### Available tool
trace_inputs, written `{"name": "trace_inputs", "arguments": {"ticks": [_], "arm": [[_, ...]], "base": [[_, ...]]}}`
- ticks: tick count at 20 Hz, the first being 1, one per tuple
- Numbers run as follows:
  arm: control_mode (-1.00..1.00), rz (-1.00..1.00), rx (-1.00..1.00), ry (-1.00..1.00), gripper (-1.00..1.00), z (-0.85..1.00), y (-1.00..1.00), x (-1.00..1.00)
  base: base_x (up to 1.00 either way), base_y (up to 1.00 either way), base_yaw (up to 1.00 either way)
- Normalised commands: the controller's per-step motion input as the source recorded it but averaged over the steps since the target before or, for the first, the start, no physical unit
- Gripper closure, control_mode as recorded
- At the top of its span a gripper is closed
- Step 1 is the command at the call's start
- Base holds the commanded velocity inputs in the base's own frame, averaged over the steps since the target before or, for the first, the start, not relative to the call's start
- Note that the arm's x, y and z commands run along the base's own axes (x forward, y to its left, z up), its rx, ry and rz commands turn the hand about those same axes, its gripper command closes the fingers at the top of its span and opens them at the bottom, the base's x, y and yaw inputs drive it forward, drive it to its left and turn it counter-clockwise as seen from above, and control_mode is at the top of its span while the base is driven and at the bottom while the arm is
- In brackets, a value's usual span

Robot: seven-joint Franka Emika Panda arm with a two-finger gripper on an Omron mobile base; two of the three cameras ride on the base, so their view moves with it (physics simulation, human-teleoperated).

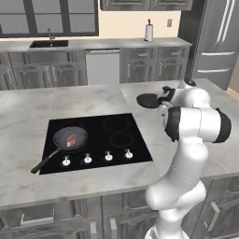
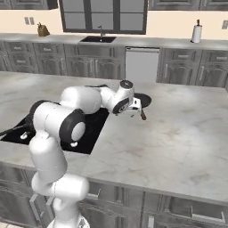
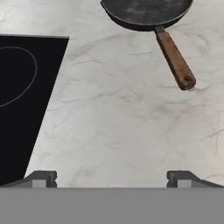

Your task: Place both pans onto different burners. Then place the broccoli and the steak on different pans.

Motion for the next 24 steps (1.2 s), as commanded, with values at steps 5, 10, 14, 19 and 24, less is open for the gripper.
{"name": "trace_inputs", "arguments": {"ticks": [5, 10, 14, 19, 24], "arm": [[-1.0, 0.0, 0.0, 0.09, -1.0, 0.02, -0.26, 0.45], [-1.0, 0.0, 0.0, 0.09, -1.0, 0.0, -0.22, 0.43], [-1.0, 0.01, 0.0, 0.03, -1.0, -0.2, -0.33, 0.25], [-1.0, 0.04, 0.0, 0.01, -1.0, -0.41, -0.25, 0.18], [-1.0, 0.01, 0.0, 0.0, -1.0, -0.19, -0.08, 0.39]], "base": [[0.0, 0.0, 0.0], [0.0, 0.0, 0.0], [0.0, 0.0, 0.0], [0.0, 0.0, 0.0], [0.0, 0.0, 0.0]]}}
